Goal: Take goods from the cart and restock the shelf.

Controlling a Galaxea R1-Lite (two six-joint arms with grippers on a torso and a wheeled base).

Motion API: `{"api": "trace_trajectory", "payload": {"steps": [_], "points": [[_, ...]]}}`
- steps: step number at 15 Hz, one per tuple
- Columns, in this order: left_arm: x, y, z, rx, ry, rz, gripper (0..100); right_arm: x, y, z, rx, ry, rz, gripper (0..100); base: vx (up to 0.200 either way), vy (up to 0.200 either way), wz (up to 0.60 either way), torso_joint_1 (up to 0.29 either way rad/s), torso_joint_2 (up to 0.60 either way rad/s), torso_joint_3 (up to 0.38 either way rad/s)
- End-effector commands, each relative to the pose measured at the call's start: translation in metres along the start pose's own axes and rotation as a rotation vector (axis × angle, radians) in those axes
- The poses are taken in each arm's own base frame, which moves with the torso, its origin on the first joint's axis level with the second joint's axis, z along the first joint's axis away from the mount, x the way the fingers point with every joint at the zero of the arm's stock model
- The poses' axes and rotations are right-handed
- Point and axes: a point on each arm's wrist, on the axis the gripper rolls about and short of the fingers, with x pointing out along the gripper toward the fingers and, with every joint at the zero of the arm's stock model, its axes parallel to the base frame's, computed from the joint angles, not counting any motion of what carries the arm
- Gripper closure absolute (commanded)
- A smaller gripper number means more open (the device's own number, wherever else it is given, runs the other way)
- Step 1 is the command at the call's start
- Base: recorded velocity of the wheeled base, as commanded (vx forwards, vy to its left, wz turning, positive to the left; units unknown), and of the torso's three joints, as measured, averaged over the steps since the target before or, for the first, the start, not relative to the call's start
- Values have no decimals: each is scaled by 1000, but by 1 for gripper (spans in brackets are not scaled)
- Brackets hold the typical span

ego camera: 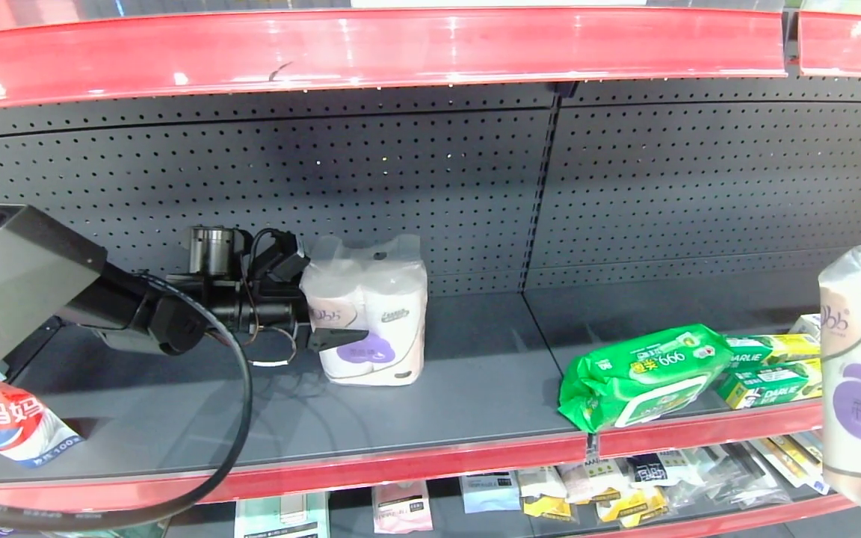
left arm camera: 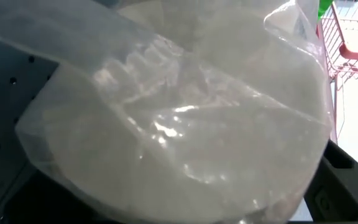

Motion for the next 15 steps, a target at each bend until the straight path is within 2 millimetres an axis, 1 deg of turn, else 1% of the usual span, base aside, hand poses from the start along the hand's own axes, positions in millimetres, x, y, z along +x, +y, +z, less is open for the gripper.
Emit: {"api": "trace_trajectory", "payload": {"steps": [1,2,3,11,13,15], "points": [[0,0,0,1,-1,-1,0,0,0,0,0,0,0,100,0,0,0,0,0,0],[1,0,-1,-2,1,-2,0,0,0,0,0,0,-1,100,0,0,0,0,0,0],[1,0,-2,-2,2,-3,100,0,0,-1,0,1,-4,100,0,0,0,0,0,0],[-1,-3,-5,-11,1,-16,100,0,0,-1,0,4,-5,100,0,0,0,0,0,0],[-12,-18,3,-27,-16,-49,100,0,0,1,0,-2,-7,100,0,0,0,0,0,0],[-23,-24,5,-36,-15,-42,100,0,0,1,0,-3,-8,100,0,0,0,0,0,0]]}}
